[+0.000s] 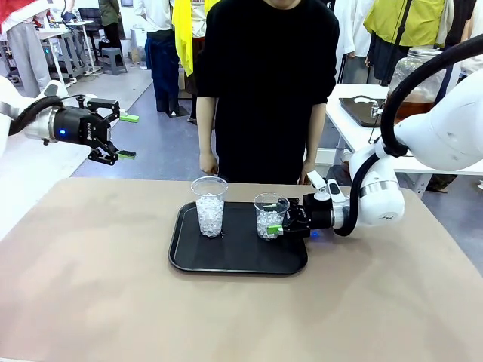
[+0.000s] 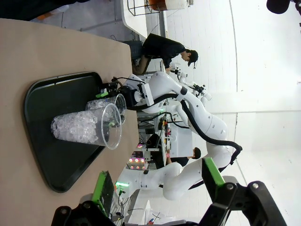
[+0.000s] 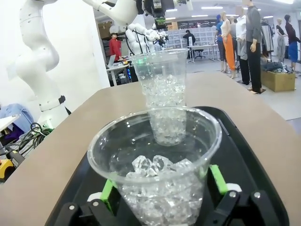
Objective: Pour the drink into the iced cup.
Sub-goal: Pick up the iced cup indicated by the human and present it to them.
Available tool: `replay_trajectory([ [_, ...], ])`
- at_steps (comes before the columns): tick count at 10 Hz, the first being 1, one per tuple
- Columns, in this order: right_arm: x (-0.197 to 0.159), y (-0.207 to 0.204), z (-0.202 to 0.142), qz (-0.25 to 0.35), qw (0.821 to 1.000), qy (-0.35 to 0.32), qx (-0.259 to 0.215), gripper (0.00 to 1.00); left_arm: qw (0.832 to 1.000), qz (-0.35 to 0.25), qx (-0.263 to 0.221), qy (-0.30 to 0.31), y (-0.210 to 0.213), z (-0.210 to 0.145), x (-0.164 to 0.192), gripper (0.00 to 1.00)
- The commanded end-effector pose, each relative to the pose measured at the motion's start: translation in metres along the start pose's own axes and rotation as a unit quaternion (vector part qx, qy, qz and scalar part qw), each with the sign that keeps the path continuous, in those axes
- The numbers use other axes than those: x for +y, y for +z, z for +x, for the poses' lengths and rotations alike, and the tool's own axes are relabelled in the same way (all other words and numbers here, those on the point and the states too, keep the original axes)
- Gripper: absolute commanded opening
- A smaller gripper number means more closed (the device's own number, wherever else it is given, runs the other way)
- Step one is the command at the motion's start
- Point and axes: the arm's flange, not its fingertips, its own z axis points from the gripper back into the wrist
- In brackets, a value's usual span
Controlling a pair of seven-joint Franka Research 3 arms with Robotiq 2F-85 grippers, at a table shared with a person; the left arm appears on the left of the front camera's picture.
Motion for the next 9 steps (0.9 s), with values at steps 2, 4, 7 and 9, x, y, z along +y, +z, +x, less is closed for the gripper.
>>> replay_trajectory([
  [2,-0.005,-0.006,0.003,-0.005,1.0,0.001,0.004,0.78,1.0,-0.003,-0.002,-0.004,0.001,0.0,-0.002,1.0],
  [4,-0.004,-0.005,0.005,-0.007,1.0,0.003,0.0,0.78,1.0,-0.003,-0.002,-0.004,0.001,0.0,-0.002,1.0],
  [7,-0.005,-0.001,0.017,0.005,1.0,-0.002,-0.017,0.78,1.0,-0.003,-0.002,-0.004,0.001,0.0,-0.002,1.0],
  [9,-0.004,0.0,0.043,0.019,1.0,0.009,-0.023,0.78,1.0,-0.003,-0.002,-0.004,0.001,0.0,-0.002,1.0],
])
